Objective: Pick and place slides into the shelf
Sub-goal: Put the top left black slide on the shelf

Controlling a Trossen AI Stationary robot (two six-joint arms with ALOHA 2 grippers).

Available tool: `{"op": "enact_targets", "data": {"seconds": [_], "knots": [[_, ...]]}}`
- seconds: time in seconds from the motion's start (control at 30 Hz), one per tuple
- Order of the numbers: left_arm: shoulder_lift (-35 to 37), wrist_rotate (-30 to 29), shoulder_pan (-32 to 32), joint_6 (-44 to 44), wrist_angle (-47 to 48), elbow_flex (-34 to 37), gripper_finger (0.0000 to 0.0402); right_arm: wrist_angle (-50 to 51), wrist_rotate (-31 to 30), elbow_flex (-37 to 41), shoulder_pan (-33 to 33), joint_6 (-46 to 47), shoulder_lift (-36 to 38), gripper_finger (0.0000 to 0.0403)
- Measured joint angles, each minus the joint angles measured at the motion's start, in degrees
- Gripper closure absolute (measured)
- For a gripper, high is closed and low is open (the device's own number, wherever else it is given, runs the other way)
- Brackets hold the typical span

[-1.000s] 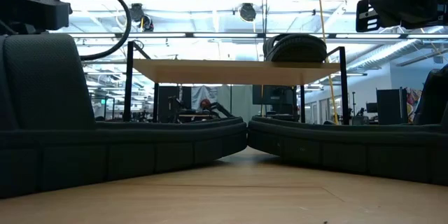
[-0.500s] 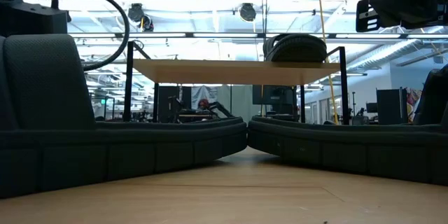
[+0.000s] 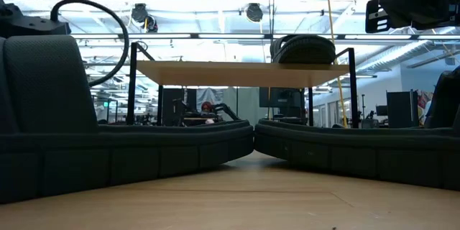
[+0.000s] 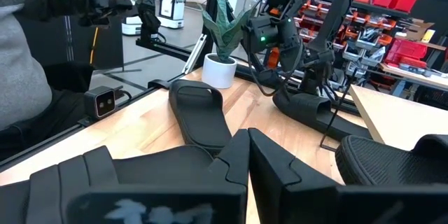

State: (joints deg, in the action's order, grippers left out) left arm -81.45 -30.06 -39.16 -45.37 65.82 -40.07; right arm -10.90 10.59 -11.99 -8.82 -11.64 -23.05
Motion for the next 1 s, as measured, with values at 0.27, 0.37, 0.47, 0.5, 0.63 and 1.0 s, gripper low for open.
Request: {"op": "enact_targets", "data": {"seconds": [0.27,0.37,0.47,0.5,0.63,1.0], "knots": [[0.00,-5.99,0.05,0.90,0.02,0.20,0.0019,0.00,-0.02,0.00,0.00,0.00,0.00,0.0403],[0.00,-6.01,0.11,0.18,-0.08,0.20,0.0019,0.00,-0.02,0.00,0.00,0.00,-0.01,0.0403],[0.00,-6.03,0.13,-1.36,-0.97,0.20,0.0019,-0.02,-0.02,0.00,0.00,0.00,-0.11,0.0403],[0.00,-6.03,0.13,-1.75,-1.52,0.20,0.0019,-0.01,-0.02,0.00,0.00,0.00,-0.16,0.0403],[-1.45,-6.42,0.46,-1.90,-5.71,1.78,0.0019,0.00,-0.04,0.00,-0.01,0.00,-0.69,0.0403],[-7.43,-14.11,1.47,-1.56,-8.79,4.26,0.0019,-1.10,-0.07,0.00,0.00,0.00,-2.69,0.0403]]}}
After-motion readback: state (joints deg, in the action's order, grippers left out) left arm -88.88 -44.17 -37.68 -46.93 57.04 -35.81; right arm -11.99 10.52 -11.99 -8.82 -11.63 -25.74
